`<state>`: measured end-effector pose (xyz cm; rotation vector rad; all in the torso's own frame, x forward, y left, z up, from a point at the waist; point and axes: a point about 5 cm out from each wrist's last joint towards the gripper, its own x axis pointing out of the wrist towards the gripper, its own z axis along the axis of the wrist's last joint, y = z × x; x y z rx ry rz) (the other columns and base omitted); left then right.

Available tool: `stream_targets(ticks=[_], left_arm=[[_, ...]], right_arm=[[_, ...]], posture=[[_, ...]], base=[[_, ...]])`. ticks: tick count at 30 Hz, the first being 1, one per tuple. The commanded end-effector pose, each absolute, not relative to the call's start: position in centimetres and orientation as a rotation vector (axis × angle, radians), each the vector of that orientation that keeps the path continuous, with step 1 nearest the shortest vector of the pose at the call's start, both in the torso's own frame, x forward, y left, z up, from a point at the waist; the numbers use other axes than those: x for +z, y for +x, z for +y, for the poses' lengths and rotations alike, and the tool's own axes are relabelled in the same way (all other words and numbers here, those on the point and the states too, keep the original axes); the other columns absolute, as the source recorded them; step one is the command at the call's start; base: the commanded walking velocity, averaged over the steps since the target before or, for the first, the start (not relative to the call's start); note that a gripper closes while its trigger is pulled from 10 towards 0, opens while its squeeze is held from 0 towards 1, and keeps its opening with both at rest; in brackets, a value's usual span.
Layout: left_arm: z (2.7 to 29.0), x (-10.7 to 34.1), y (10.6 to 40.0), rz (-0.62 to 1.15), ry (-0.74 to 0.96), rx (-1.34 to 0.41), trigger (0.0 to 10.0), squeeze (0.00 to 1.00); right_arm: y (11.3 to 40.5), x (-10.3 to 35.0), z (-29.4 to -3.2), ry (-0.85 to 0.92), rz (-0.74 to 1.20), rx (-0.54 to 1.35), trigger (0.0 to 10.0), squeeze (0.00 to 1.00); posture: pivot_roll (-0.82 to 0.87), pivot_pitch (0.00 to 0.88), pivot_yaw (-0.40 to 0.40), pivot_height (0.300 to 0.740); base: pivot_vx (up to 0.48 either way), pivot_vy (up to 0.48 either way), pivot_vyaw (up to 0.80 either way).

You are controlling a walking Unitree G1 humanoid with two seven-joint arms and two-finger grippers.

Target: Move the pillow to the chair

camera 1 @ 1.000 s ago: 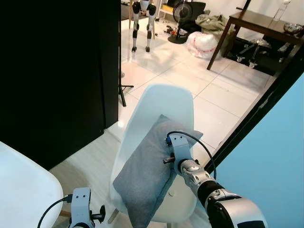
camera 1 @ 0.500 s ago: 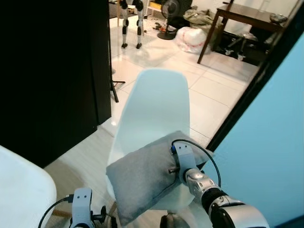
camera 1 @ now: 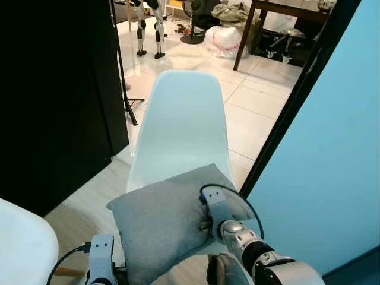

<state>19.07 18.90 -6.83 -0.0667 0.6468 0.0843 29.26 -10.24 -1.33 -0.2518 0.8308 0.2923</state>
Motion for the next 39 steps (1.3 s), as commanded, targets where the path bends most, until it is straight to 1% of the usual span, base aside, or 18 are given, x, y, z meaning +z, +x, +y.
stream_targets(ticks=[1,7,14,17,18,20,21,22,23,24,25,27,34,35,38,39], left_arm=[[18.7,-7.2,18.5,0.668,-0.061,0.073,10.0,0.00],[18.7,-7.2,18.5,0.668,-0.063,0.073,10.0,0.00],[18.6,-7.2,18.6,0.668,-0.063,0.070,10.0,0.00],[18.6,-7.1,18.7,0.667,-0.076,0.079,10.0,0.00],[18.8,-6.8,19.2,0.636,-0.171,0.141,10.0,0.00],[18.8,-6.8,19.2,0.636,-0.171,0.141,10.0,0.00],[19.2,-6.1,20.3,0.558,-0.309,0.209,10.0,0.00],[19.4,-5.2,21.4,0.486,-0.374,0.229,10.0,0.00],[19.4,-5.2,21.4,0.486,-0.374,0.229,10.0,0.00],[19.5,-4.4,22.4,0.426,-0.400,0.224,10.0,0.00],[19.5,-3.7,23.3,0.387,-0.390,0.204,10.0,0.00],[19.4,-3.3,23.8,0.370,-0.374,0.186,10.0,0.00],[19.0,-3.2,23.9,0.382,-0.333,0.152,10.0,0.00],[18.4,-4.0,23.1,0.433,-0.283,0.119,10.0,0.00],[18.2,-4.3,22.8,0.451,-0.268,0.112,10.0,0.00],[18.2,-4.7,22.2,0.471,-0.272,0.120,10.0,0.00]], right_arm=[[27.7,-2.6,-9.5,-0.299,0.899,0.339,10.0,0.00],[28.2,-2.2,-9.6,-0.289,0.856,0.279,10.0,0.00],[27.9,-2.4,-9.0,-0.301,0.863,0.324,10.0,0.00],[27.1,-3.0,-8.8,-0.314,0.891,0.364,10.0,0.00],[26.8,-3.2,-8.7,-0.317,0.902,0.379,10.0,0.00],[26.8,-3.2,-8.7,-0.317,0.902,0.379,10.0,0.00],[26.5,-3.4,-8.6,-0.318,0.909,0.395,10.0,0.00],[26.4,-3.5,-8.5,-0.316,0.911,0.404,10.0,0.00],[26.4,-3.5,-8.5,-0.316,0.911,0.404,10.0,0.00],[26.2,-3.6,-8.4,-0.320,0.911,0.415,10.0,0.00],[26.1,-3.7,-8.2,-0.322,0.908,0.428,10.0,0.00],[26.0,-3.7,-8.0,-0.323,0.905,0.439,10.0,0.00],[26.0,-3.6,-7.6,-0.323,0.896,0.464,10.0,0.00],[26.1,-3.5,-7.3,-0.296,0.899,0.491,10.0,1.00],[26.1,-3.5,-7.2,-0.277,0.904,0.496,10.0,1.00],[26.1,-3.4,-7.1,-0.248,0.903,0.510,10.0,1.00]], posture=[[0.12,0.085,-0.101,0.611],[0.12,0.084,-0.100,0.611],[0.12,0.086,-0.101,0.611],[0.11,0.088,-0.100,0.611],[0.11,0.090,-0.101,0.611],[0.11,0.090,-0.101,0.611],[0.11,0.096,-0.101,0.611],[0.11,0.096,-0.102,0.611],[0.11,0.096,-0.102,0.611],[0.11,0.099,-0.102,0.611],[0.10,0.097,-0.101,0.611],[0.10,0.098,-0.101,0.611],[0.10,0.095,-0.097,0.611],[0.10,0.096,-0.101,0.611],[0.10,0.096,-0.101,0.611],[0.10,0.096,-0.102,0.611]], base=[[0.000,0.000,0.00],[0.000,0.000,0.00],[0.000,0.000,0.00],[0.000,0.000,0.00],[0.000,0.000,0.00],[0.000,0.000,0.00],[0.000,0.000,0.00],[0.000,0.000,0.00],[0.000,0.000,0.00],[0.000,0.000,0.00],[0.000,0.000,0.00],[0.000,0.000,0.00],[0.000,0.000,0.00],[0.000,0.000,0.00],[0.000,0.000,0.00],[0.000,0.000,0.00]])
